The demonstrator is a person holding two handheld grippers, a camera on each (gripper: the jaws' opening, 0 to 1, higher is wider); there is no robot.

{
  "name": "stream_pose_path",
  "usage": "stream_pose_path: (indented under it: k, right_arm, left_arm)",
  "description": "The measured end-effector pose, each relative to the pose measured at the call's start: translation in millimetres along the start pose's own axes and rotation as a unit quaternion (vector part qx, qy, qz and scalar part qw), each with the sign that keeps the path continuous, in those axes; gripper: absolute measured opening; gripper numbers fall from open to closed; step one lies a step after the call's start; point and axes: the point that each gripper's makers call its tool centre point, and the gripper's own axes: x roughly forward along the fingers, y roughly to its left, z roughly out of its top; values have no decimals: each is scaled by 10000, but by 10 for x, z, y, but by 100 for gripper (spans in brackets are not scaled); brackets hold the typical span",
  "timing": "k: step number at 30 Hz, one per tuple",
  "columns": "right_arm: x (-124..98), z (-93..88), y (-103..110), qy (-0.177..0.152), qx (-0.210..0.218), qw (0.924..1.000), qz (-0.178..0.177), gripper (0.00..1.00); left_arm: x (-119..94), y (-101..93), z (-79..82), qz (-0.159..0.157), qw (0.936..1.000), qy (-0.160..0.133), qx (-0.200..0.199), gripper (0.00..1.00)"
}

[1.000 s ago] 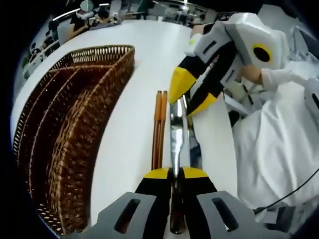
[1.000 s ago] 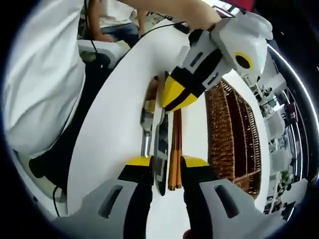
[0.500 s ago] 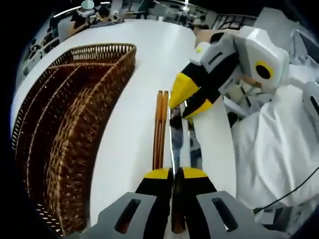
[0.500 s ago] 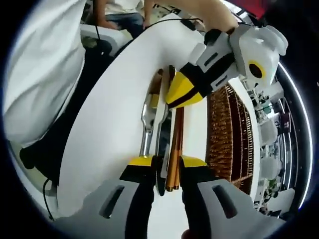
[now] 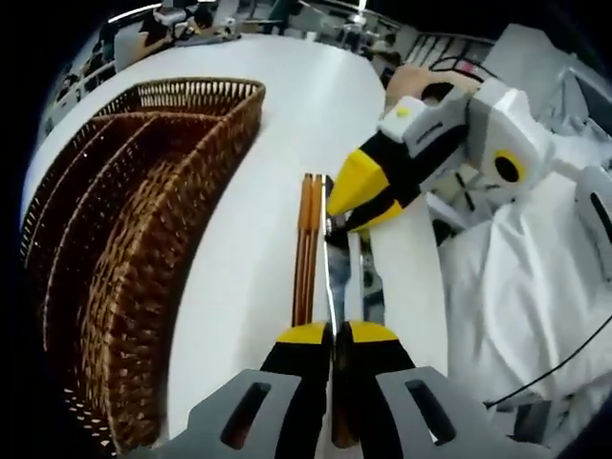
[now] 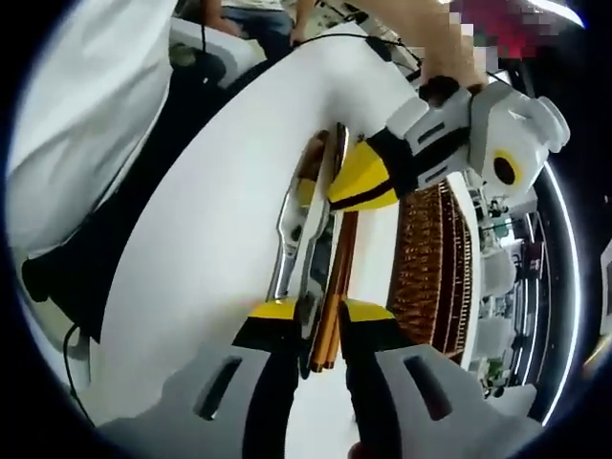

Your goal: Arrange the knives, forks, and spoons in their matching storage slots by inserting each utensil handle-first until every utensil is classified and aligned in the correct compartment

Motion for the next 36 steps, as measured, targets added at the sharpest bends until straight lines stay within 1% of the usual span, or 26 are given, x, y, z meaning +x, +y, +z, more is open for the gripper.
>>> stream_pose_path:
  k: [8, 10, 12, 15, 20, 27, 28, 30, 36]
  right_arm:
    - [19, -15, -17, 42, -32, 10000, -45, 14]
    - [20, 27, -10, -60, 20, 10000, -41, 14]
    - [22, 30, -14, -77, -16, 10000, -57, 14]
    - [42, -27, -33, 39, -84, 9999, -84, 14]
    - [54, -34, -55, 101, -194, 9997, -125, 12]
    - [80, -45, -41, 87, -186, 9997, -96, 5]
    - [83, -47, -19, 86, -175, 9998, -36, 4]
    - [85, -58, -41, 96, -169, 9998, -75, 4]
    - [83, -57, -40, 92, -114, 9999, -52, 3]
  left_arm:
    - [-13, 6, 3, -63, 9999, -35, -104, 4]
    - [-19, 14, 4, -56, 9999, -40, -136, 4]
    - [-23, 19, 3, -59, 9999, -46, -148, 4]
    - [-28, 21, 0, -104, 9997, -71, -205, 4]
    - [-26, 11, 6, -220, 9993, -139, -279, 4]
    - [-28, 9, 6, -270, 9990, -162, -320, 4]
    - [-26, 8, 7, -271, 9990, -161, -319, 4]
    - [-25, 6, 9, -278, 9990, -158, -317, 4]
    - [-30, 14, 9, -293, 9988, -195, -341, 4]
